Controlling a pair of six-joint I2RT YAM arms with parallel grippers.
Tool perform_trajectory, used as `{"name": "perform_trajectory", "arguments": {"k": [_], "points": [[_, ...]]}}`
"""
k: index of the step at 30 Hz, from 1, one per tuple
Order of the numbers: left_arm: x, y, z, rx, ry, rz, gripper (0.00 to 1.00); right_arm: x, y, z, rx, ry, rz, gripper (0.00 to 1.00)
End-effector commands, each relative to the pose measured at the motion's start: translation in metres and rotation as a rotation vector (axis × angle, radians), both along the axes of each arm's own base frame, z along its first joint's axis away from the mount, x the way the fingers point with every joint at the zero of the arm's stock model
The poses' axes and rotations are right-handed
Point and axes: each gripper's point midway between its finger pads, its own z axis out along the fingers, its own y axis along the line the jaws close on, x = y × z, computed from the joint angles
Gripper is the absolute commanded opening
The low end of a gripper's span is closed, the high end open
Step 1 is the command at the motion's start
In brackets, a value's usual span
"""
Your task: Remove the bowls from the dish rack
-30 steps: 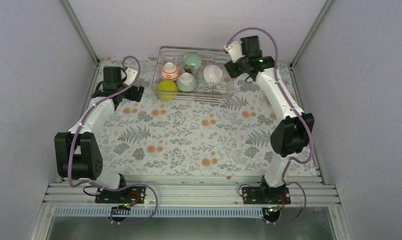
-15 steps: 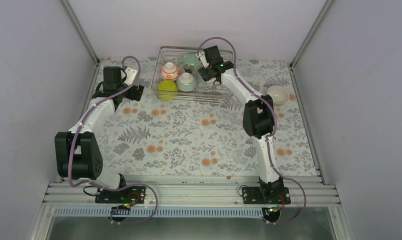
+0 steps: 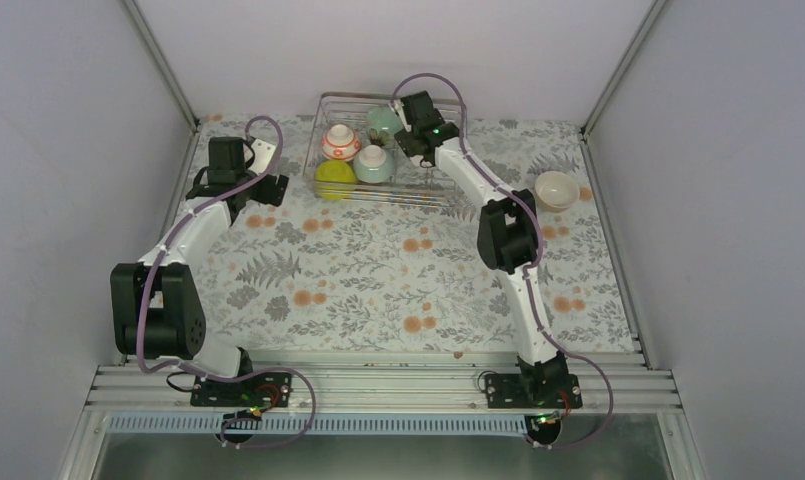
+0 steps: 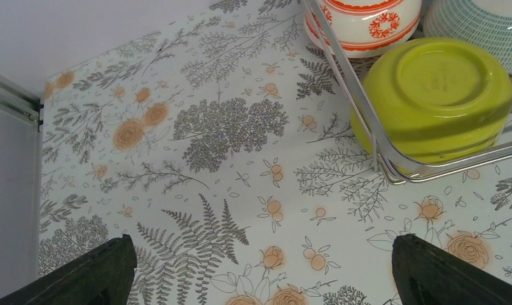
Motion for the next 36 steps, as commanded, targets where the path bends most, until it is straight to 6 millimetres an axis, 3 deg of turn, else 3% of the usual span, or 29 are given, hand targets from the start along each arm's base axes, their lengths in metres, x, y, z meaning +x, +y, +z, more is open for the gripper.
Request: {"name": "perform_trajectory", "arguments": {"k": [1,9,19,24,30,36], "points": [[-0.001,-0.005,-0.003,-0.005,-0.001,-0.019,1.0,0.009,-0.009,-0.003,-0.072,-0.042,-0.055,0.8],[-0.003,-0.008,-0.003,-0.015,0.0,-0.03,1.0,-0.005,0.002,0.008,-0.031,-0.028,-0.025,0.86],[-0.007,-0.01,-0.007,-0.02,0.006,-0.045,1.0,-0.011,0.012,-0.015,-0.077,-0.001,-0.025,1.0],[-0.01,-0.01,-0.007,-0.015,0.007,-0.049,1.0,-0.005,-0.005,-0.018,-0.188,-0.04,-0.089,1.0],[-0.011,-0.012,-0.009,-0.028,0.011,-0.057,1.0,-0.008,-0.022,-0.035,-0.238,-0.006,-0.123,1.0],[-0.011,-0.014,-0.007,-0.036,0.006,-0.062,1.0,-0.005,-0.043,-0.032,-0.263,-0.008,-0.166,1.0]]}}
